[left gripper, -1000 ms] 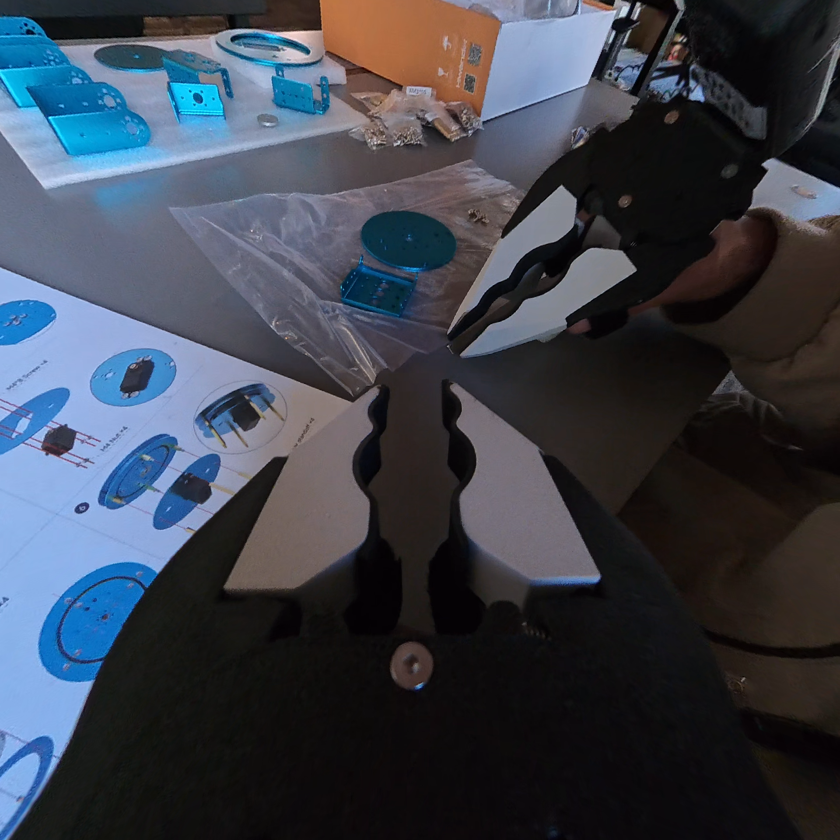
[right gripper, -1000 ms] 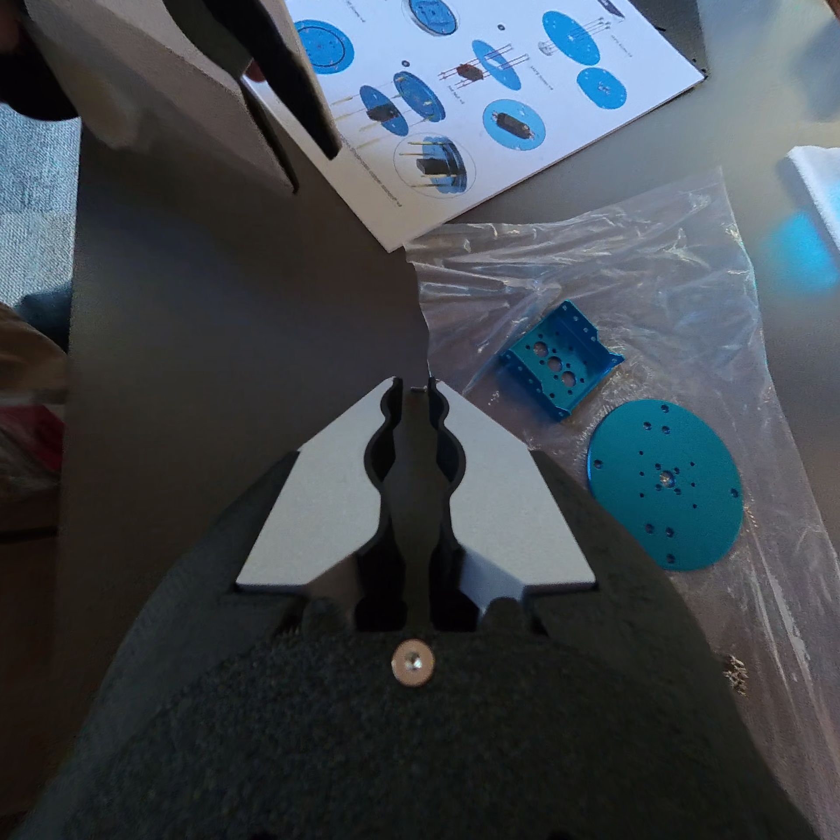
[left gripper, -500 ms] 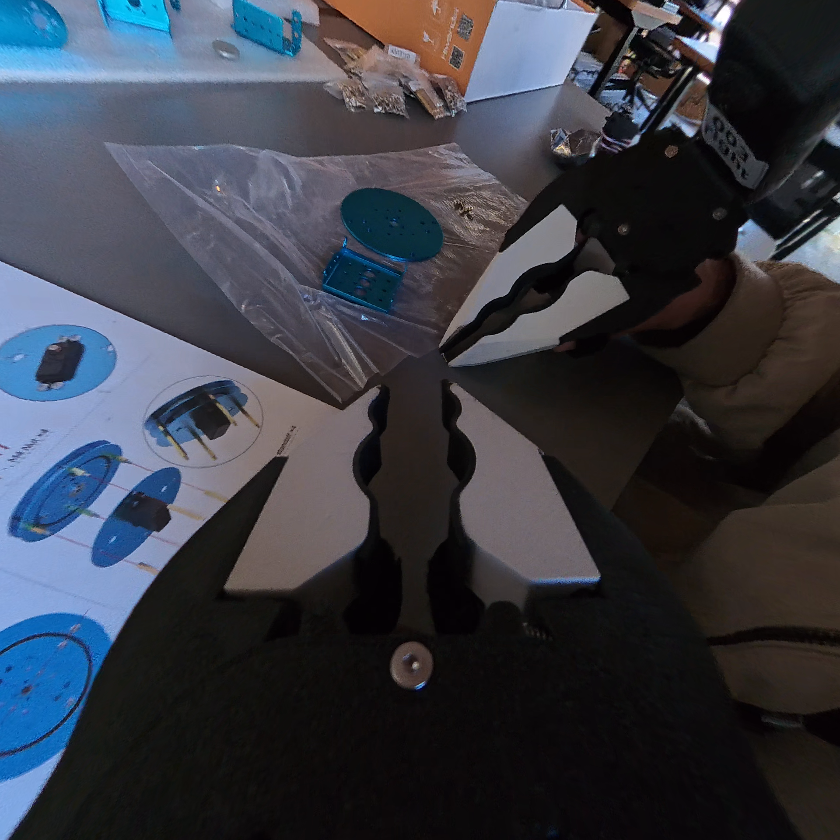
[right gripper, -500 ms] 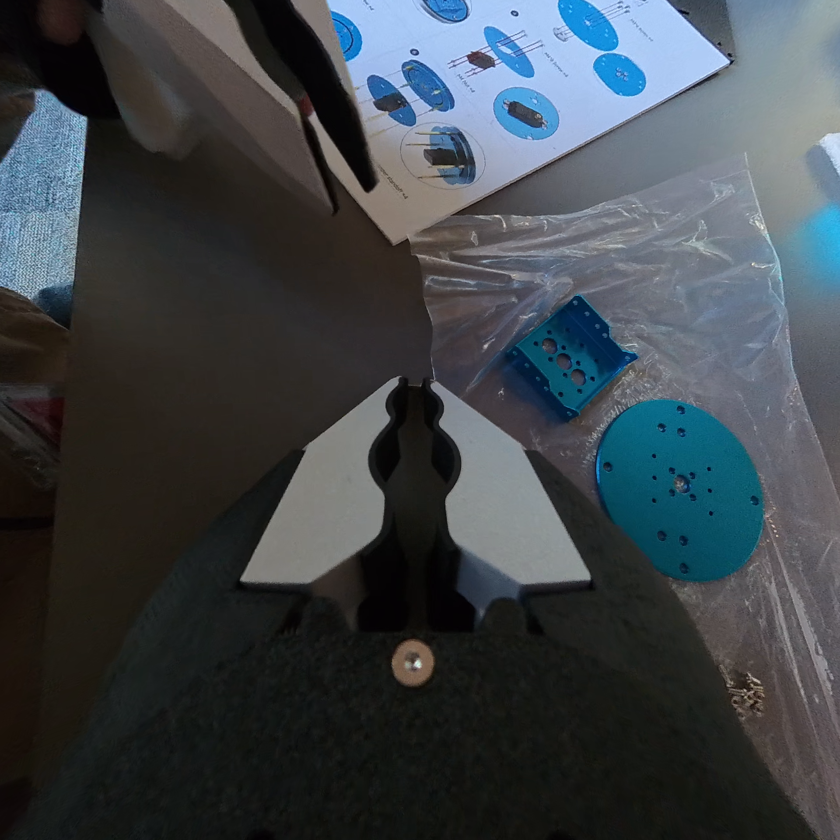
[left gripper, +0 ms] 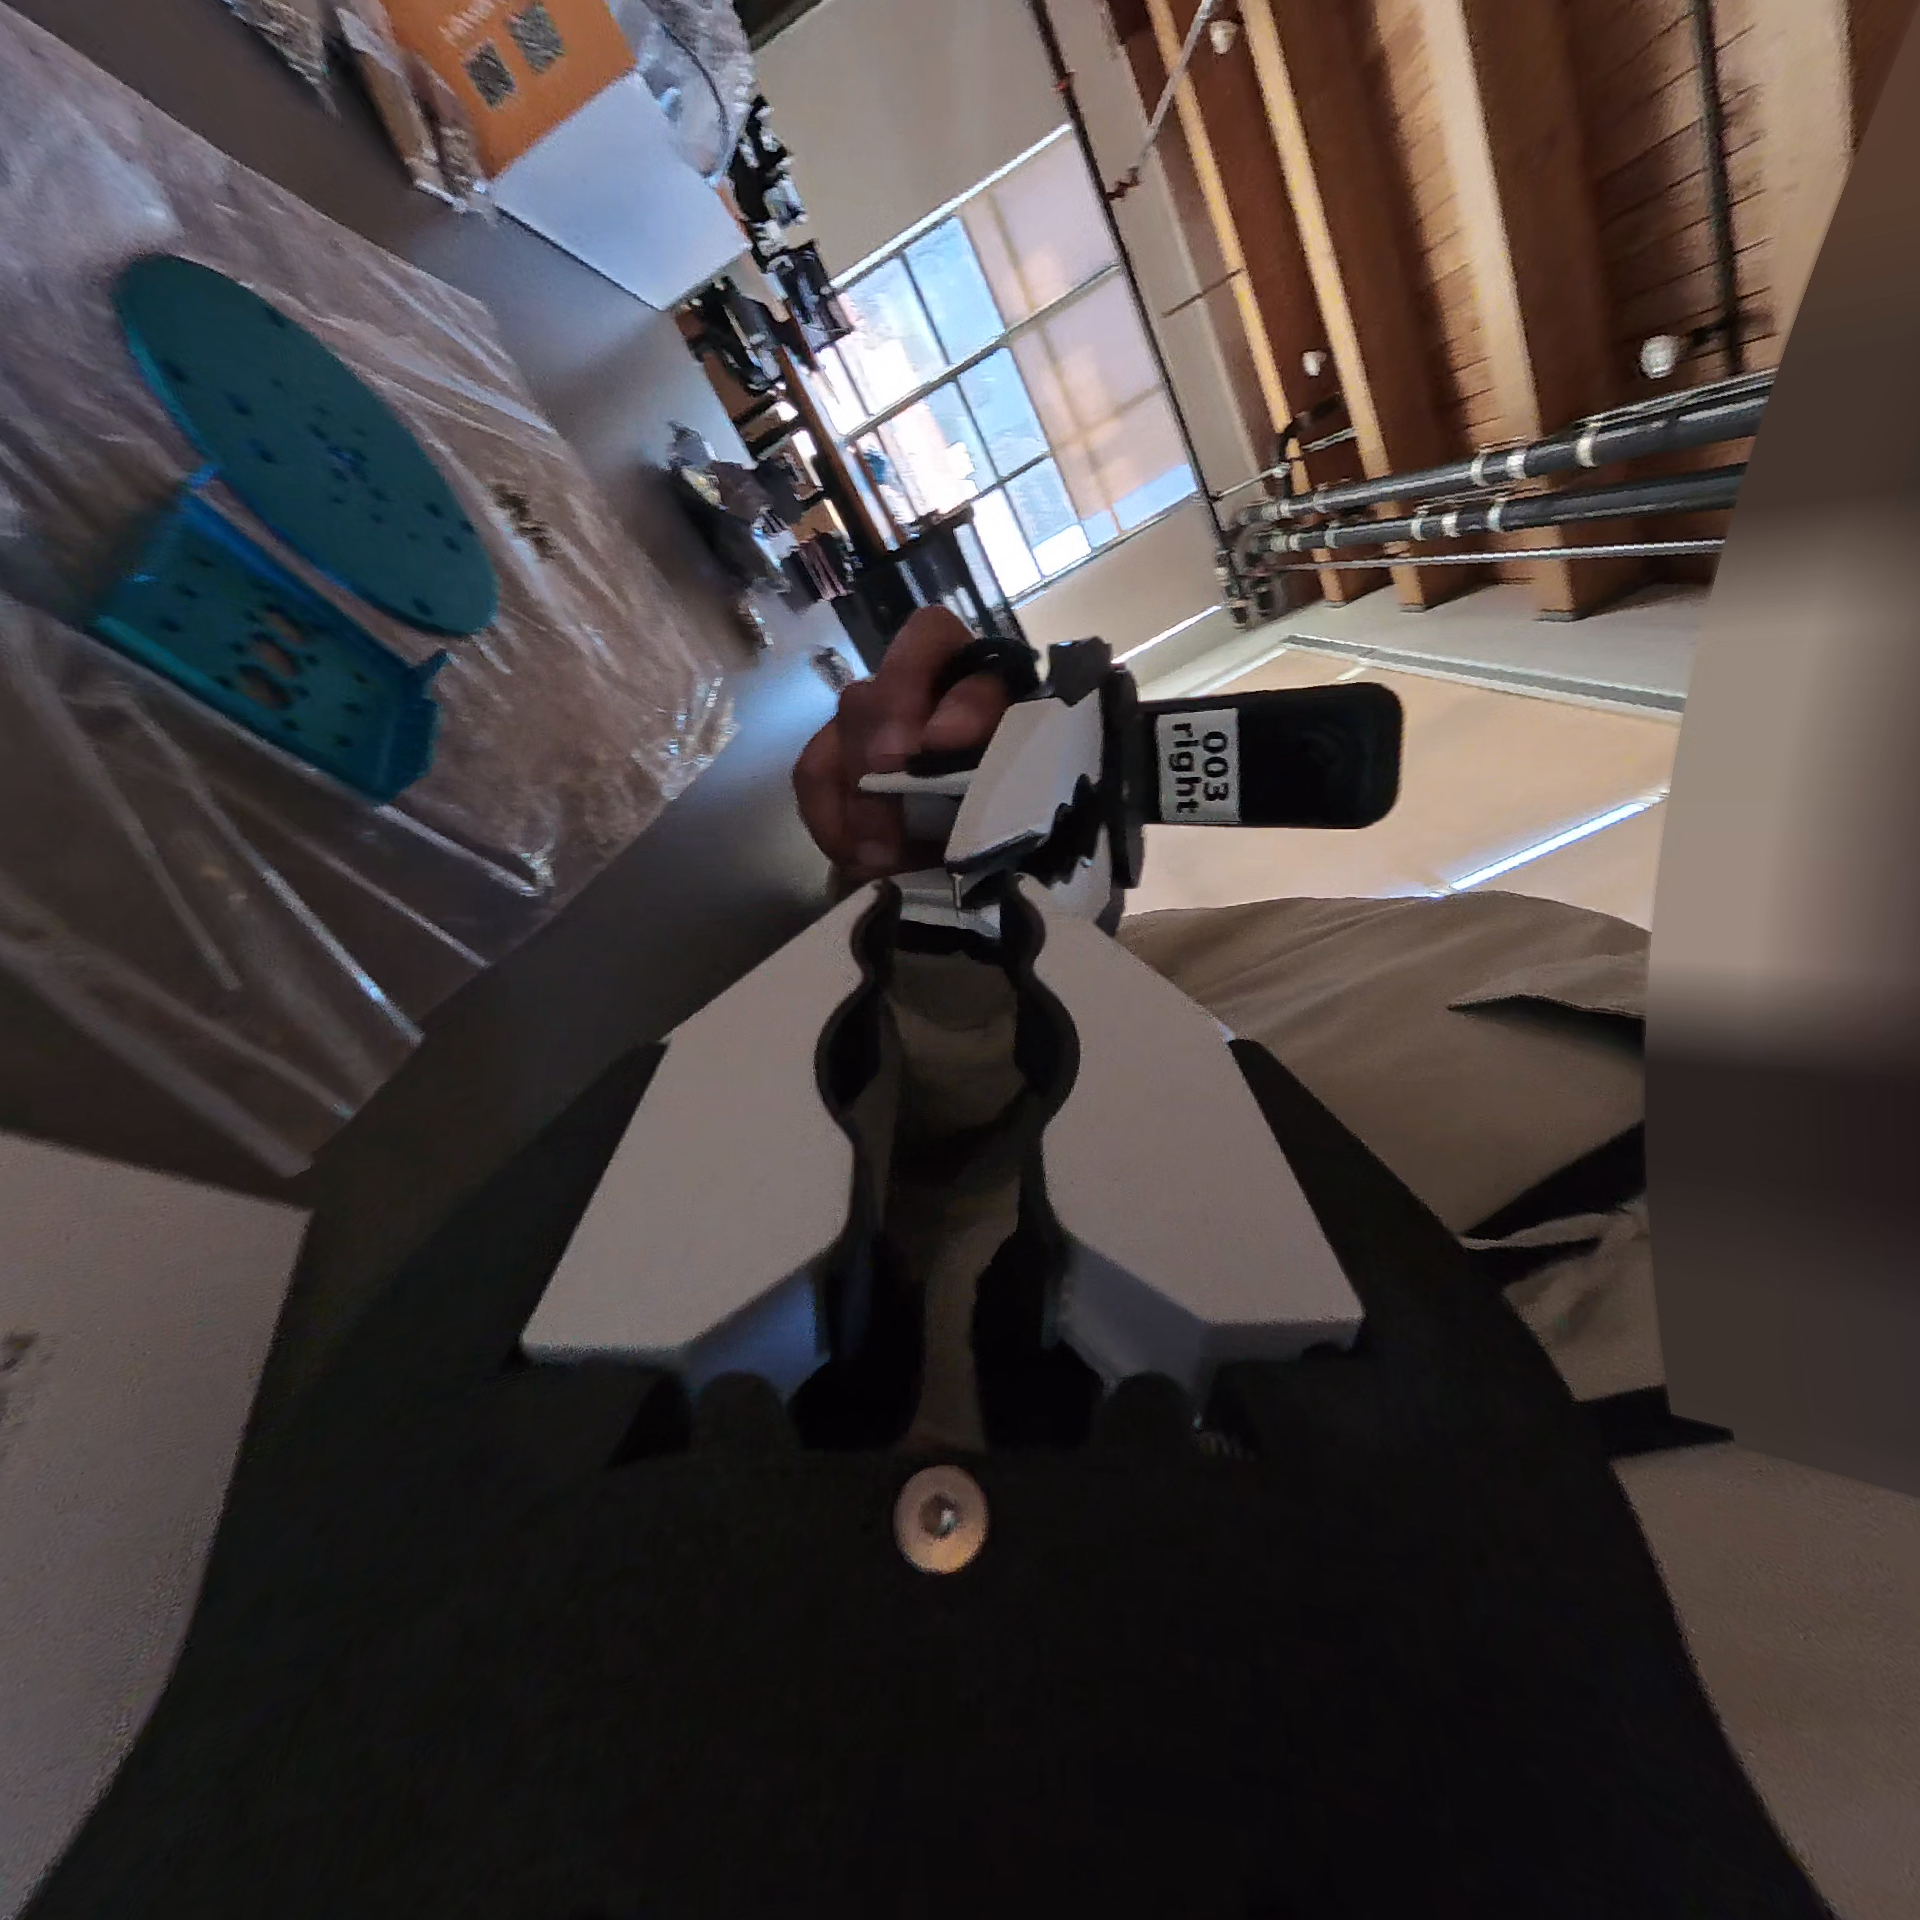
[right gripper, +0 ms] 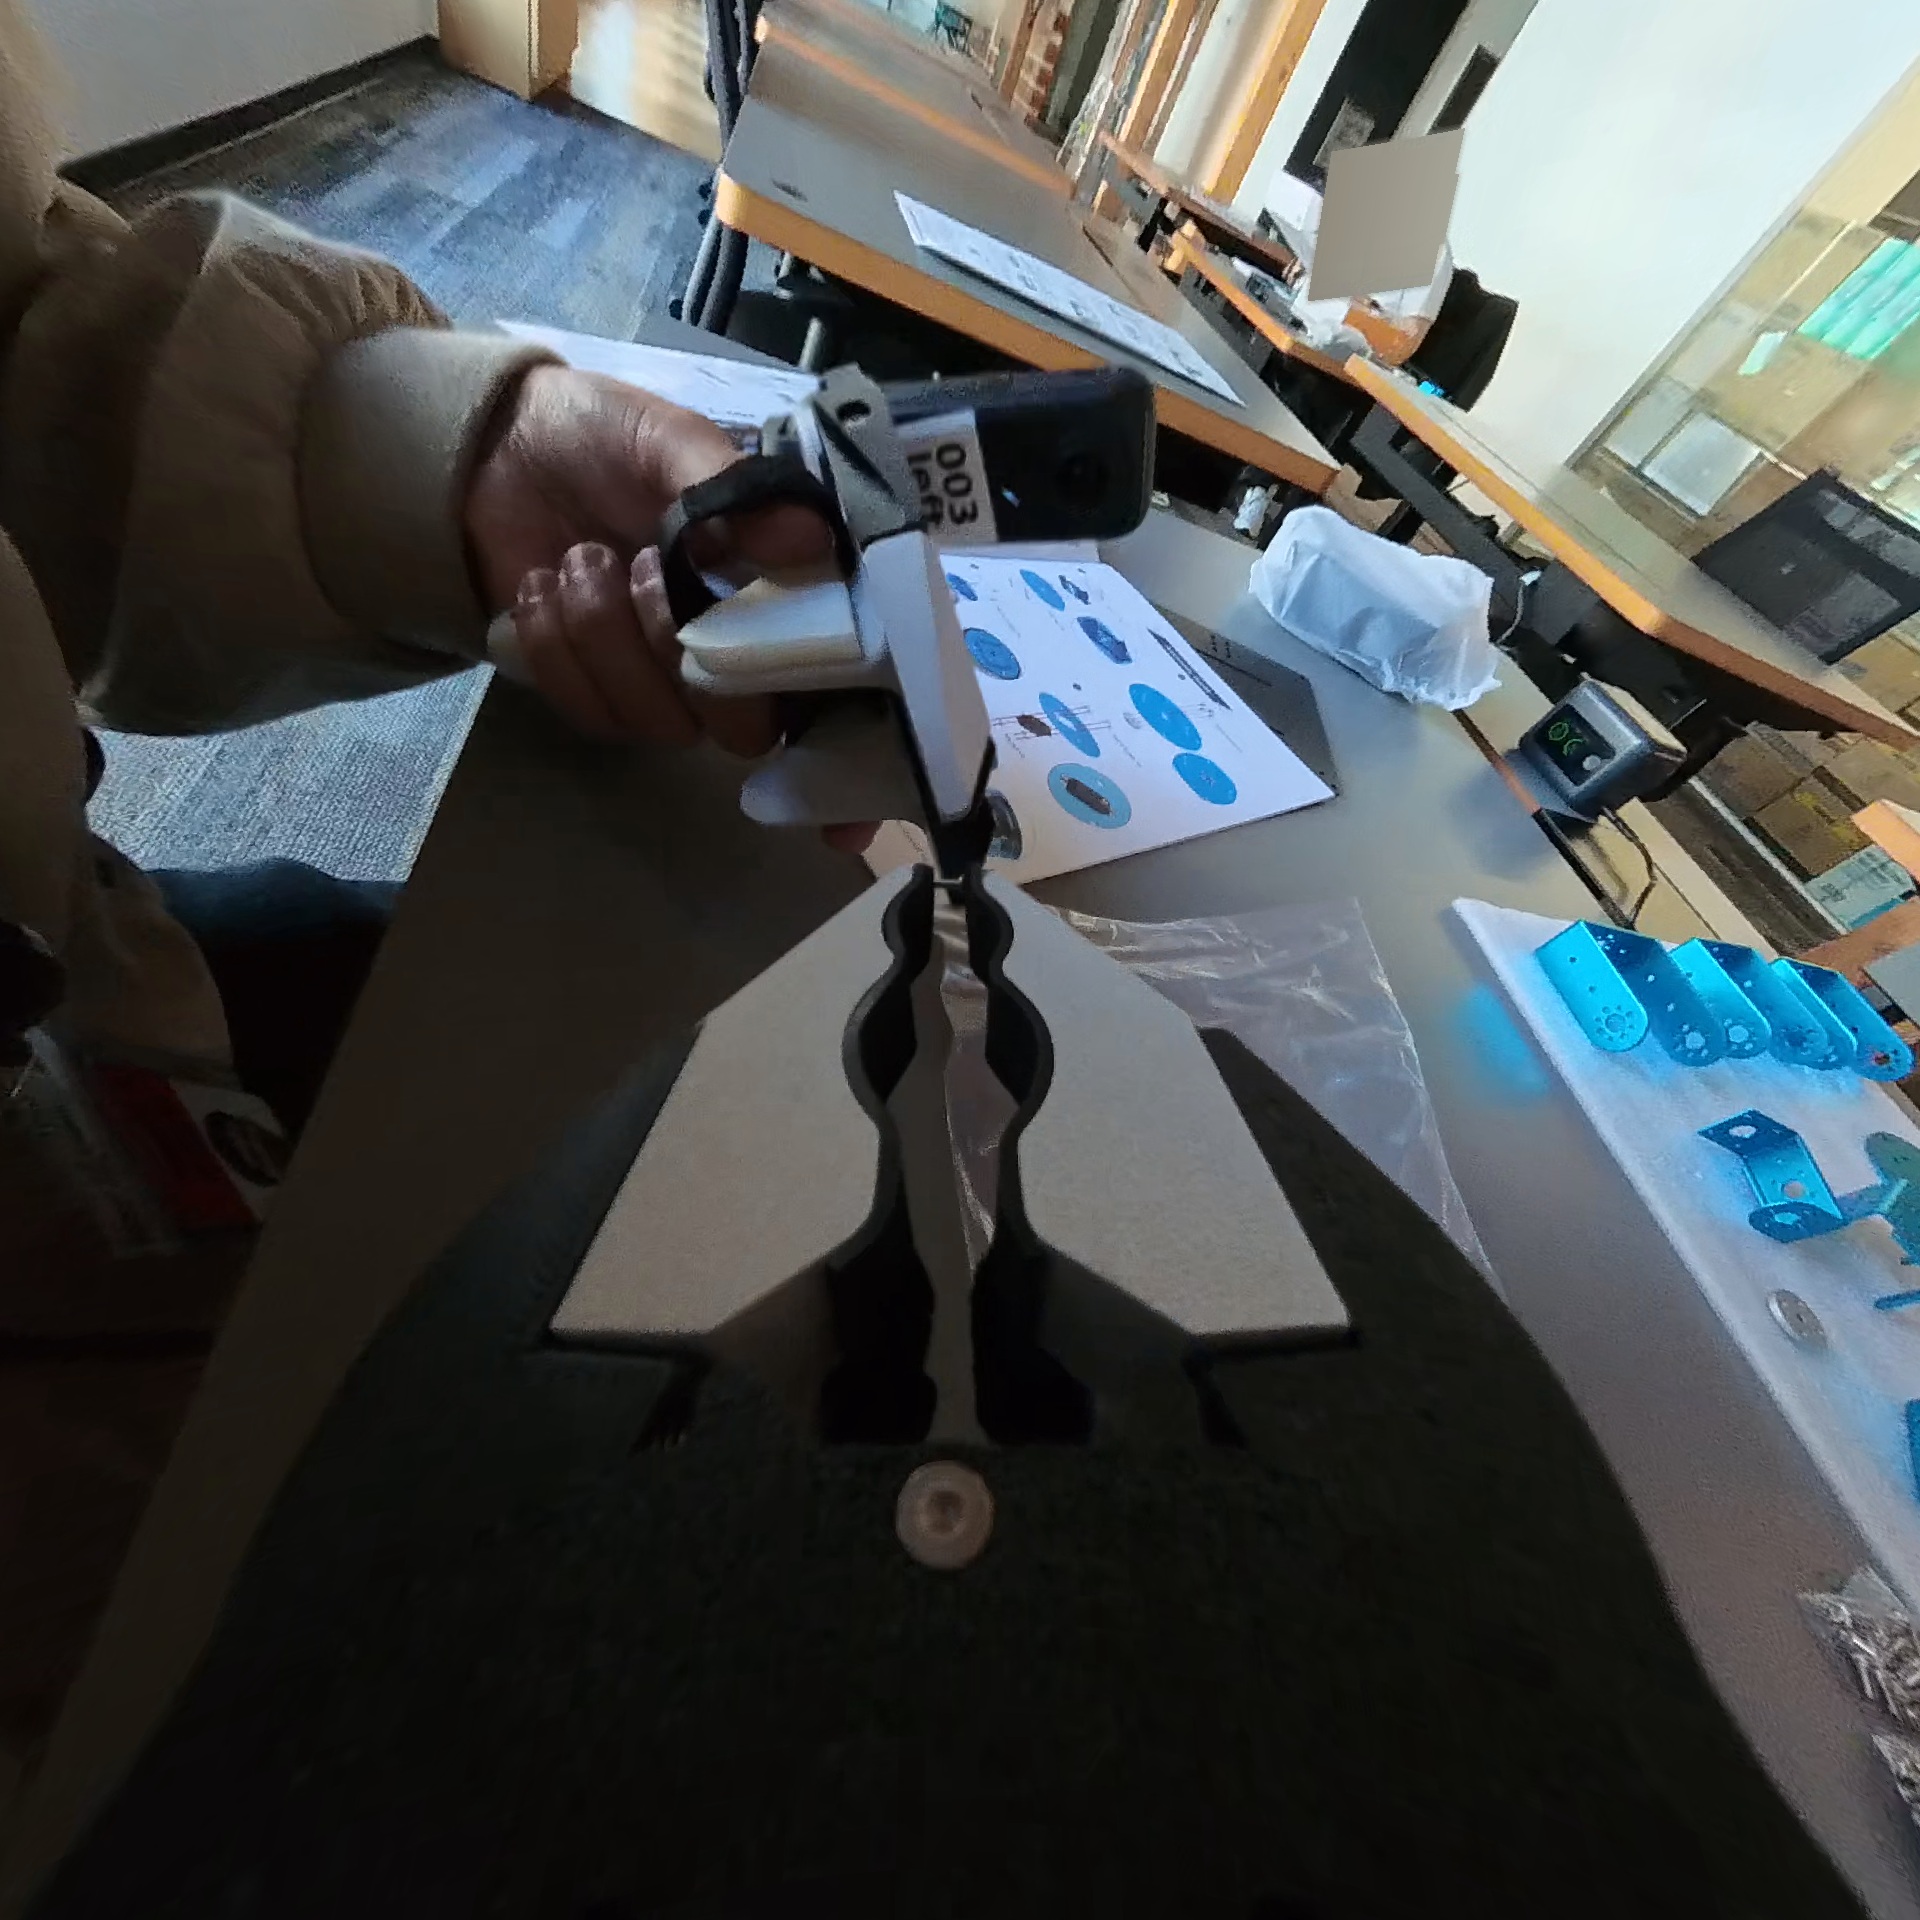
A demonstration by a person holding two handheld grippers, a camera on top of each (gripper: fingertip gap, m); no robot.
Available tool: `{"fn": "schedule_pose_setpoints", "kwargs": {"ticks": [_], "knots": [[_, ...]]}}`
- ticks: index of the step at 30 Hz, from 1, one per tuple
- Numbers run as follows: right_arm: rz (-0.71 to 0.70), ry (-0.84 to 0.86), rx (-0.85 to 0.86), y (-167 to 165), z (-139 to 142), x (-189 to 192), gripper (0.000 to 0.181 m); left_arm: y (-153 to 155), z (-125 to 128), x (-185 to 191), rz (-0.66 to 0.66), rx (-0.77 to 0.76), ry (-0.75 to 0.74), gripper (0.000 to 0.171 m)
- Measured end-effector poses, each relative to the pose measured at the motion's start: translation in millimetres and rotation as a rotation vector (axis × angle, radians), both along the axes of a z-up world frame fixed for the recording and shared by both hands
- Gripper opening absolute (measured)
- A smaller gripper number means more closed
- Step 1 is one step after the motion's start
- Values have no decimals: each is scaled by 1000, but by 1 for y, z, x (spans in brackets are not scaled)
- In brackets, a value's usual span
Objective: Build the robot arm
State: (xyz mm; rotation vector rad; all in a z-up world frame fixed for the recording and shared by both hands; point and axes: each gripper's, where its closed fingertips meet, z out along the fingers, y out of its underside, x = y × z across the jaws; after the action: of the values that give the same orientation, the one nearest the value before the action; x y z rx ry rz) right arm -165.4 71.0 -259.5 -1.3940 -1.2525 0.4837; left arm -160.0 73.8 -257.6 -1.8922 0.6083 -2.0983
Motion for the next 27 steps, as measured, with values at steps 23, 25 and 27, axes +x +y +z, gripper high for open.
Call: {"fn": "schedule_pose_setpoints", "kwargs": {"ticks": [23,25,27], "knots": [[92,277,-440,-5,11,10,17,-11,1,3,73,765,166,0],[102,305,-581,-1,3,12,18,-13,0,6,105,1023,238,0],[114,335,-687,-1,-3,11,17,-6,-5,9,153,1226,338,0]]}}
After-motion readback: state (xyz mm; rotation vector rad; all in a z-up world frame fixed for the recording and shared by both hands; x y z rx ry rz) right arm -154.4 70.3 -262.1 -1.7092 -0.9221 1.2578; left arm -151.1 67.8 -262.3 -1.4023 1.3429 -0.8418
